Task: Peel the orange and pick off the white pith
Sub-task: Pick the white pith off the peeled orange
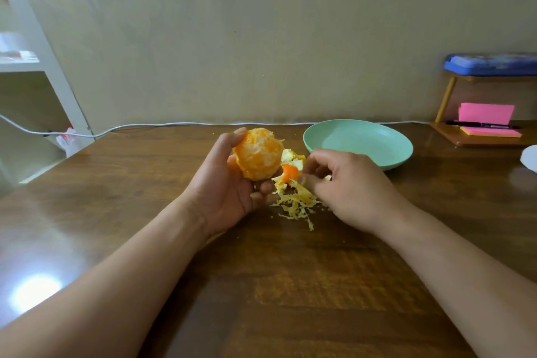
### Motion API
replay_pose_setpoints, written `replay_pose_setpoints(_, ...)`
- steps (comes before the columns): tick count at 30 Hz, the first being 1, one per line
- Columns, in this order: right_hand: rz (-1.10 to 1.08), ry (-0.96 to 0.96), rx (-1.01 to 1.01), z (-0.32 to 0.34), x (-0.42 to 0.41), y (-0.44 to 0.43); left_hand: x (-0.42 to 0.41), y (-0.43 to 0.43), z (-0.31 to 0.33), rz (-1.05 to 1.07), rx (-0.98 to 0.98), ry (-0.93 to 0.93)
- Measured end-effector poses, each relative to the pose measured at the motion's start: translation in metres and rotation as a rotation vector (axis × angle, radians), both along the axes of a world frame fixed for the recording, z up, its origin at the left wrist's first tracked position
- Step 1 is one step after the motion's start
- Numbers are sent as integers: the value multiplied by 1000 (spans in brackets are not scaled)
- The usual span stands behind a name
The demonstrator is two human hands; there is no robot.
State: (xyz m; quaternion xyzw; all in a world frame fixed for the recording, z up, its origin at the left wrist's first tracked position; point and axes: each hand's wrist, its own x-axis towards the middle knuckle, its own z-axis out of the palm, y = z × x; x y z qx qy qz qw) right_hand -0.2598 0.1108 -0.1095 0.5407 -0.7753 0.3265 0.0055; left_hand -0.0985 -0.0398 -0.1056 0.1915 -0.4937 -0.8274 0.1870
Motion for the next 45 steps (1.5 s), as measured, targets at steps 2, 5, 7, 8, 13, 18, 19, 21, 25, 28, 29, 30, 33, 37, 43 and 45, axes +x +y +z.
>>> replay_pose_setpoints(2,-5,-18,-106,0,-1,-1,-1,0,-1,1,4,1)
replay_pose_setpoints(5,15,-51,-222,2,3,2,-4,1,-3,-19,2,8)
replay_pose_setpoints(7,48,-53,-309,4,10,2,-5,2,-4,-28,-2,13)
replay_pose_setpoints(8,60,-43,-336,4,13,2,-6,3,-4,-32,-8,15)
replay_pose_setpoints(13,35,16,-336,-1,21,-1,-10,7,-5,-42,-60,28)
replay_pose_setpoints(18,-15,41,-357,-3,18,-2,-12,11,-6,-36,-86,54)
replay_pose_setpoints(19,-20,49,-359,-3,17,-2,-12,11,-7,-34,-91,55)
replay_pose_setpoints(21,-23,77,-367,-2,18,-2,-13,12,-8,-27,-107,56)
replay_pose_setpoints(25,-31,143,-381,-3,16,-3,-14,10,-10,-27,-144,63)
replay_pose_setpoints(28,-57,156,-413,-3,13,-3,-14,12,-12,-38,-117,76)
replay_pose_setpoints(29,-62,150,-432,-2,12,-2,-14,12,-12,-36,-103,82)
replay_pose_setpoints(30,-60,134,-449,0,12,-1,-14,12,-12,-31,-88,88)
replay_pose_setpoints(33,-5,62,-443,4,15,2,-13,11,-12,-27,-83,98)
replay_pose_setpoints(37,11,62,-377,0,20,1,-14,10,-12,0,-117,111)
replay_pose_setpoints(43,-17,75,-348,1,19,0,-16,7,-14,93,-169,87)
replay_pose_setpoints(45,-27,100,-336,1,19,0,-16,10,-14,120,-196,78)
